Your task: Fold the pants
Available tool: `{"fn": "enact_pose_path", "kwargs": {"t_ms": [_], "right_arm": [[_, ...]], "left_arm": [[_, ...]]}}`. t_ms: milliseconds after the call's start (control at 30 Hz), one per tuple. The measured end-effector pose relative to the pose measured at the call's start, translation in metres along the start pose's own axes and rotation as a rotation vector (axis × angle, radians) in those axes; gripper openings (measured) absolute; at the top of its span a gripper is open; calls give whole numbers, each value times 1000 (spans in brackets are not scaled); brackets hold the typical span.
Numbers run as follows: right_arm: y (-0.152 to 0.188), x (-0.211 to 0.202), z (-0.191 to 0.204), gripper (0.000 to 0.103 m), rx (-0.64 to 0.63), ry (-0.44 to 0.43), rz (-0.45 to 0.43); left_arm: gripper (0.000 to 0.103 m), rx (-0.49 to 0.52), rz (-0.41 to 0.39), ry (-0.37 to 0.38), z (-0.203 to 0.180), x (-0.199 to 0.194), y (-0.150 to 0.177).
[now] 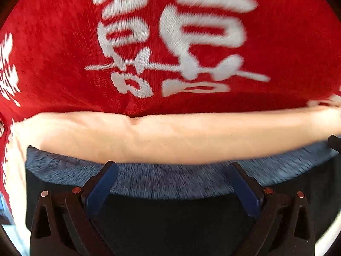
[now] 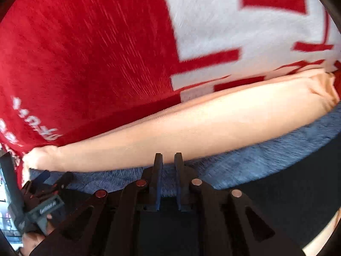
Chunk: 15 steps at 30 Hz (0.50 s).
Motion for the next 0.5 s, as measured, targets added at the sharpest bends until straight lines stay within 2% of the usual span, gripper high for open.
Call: {"fn": "enact_pose_path", "kwargs": {"t_ms": [33, 67, 100, 200, 267, 333, 500], "right_arm": [[9, -12, -4, 38, -20, 6, -7], [22, -25, -11, 50, -39, 16, -17], [31, -32, -15, 53, -47, 20, -22], [62, -38, -43, 53, -54, 69, 11], [79, -36, -70, 52, 0, 92, 46], [84, -51, -86, 52, 59, 33, 20], [87, -81, -129, 53, 158, 50, -16]], "left_arm": [[103, 17, -6, 13, -4, -9, 3], [103, 34, -8, 27, -10, -18, 7], [103, 51, -11, 46, -19, -26, 14], [103, 90, 10, 58, -44, -32, 39], [103, 120, 73, 41, -57, -17, 64], [103, 56, 20, 31, -56, -21, 77], [103, 18, 42, 51, -53, -17, 78]]}}
Point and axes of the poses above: each gripper's, at about its wrist camera, not at the fingertips, and x roughly the way its jaws point, z to its left, y to its underside, the point moved 7 cm from there along x, roughly the way its jaws point, and after that the axes turned 15 degrees about x, right-handed, at the moved point
